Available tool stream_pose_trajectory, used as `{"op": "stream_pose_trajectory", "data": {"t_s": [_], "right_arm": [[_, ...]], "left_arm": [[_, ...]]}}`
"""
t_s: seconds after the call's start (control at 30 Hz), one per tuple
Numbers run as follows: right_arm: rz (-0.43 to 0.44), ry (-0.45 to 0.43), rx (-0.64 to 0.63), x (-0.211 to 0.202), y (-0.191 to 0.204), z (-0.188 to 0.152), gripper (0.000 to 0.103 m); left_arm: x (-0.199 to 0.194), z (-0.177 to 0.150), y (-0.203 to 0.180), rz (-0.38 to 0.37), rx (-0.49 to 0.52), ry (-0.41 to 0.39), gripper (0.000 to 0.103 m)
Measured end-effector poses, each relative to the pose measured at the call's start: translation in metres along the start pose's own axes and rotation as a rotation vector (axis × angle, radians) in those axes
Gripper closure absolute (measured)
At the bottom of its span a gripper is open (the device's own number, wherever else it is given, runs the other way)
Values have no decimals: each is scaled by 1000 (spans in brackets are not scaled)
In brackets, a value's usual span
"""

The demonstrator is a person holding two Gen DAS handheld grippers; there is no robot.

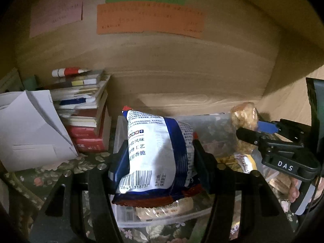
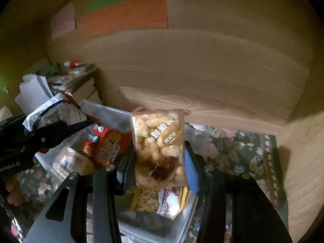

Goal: Organize snacks
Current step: 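Place the blue-white bag and puffed snack pack into the clear box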

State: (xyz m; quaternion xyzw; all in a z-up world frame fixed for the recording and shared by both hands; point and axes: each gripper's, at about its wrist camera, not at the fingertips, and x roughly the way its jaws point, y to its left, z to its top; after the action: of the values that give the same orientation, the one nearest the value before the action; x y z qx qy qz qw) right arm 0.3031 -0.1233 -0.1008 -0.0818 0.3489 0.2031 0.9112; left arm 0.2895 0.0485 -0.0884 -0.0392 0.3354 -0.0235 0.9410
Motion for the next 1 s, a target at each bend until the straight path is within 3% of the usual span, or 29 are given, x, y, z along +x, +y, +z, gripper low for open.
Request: {"op": "stream_pose_trajectory", "data": {"t_s": [0.2, 0.3, 0.37, 0.77, 1.0], "right_arm": [[11, 29, 6, 7, 0, -1, 61], [6, 23, -5, 2, 1, -1, 53], [4, 4, -10, -7, 3, -3, 49], [-26, -99, -20, -78, -3, -22, 43], [-73, -89, 22, -100, -21, -51, 40]], "left_arm": [[3, -1, 5, 12, -22, 0, 39], [-1, 0, 9, 5, -30, -5, 39], [-7, -2, 10, 3, -26, -15, 39], [-57, -30, -3, -38, 18, -28, 38], [-70, -59, -11, -73, 36, 11, 38]]}}
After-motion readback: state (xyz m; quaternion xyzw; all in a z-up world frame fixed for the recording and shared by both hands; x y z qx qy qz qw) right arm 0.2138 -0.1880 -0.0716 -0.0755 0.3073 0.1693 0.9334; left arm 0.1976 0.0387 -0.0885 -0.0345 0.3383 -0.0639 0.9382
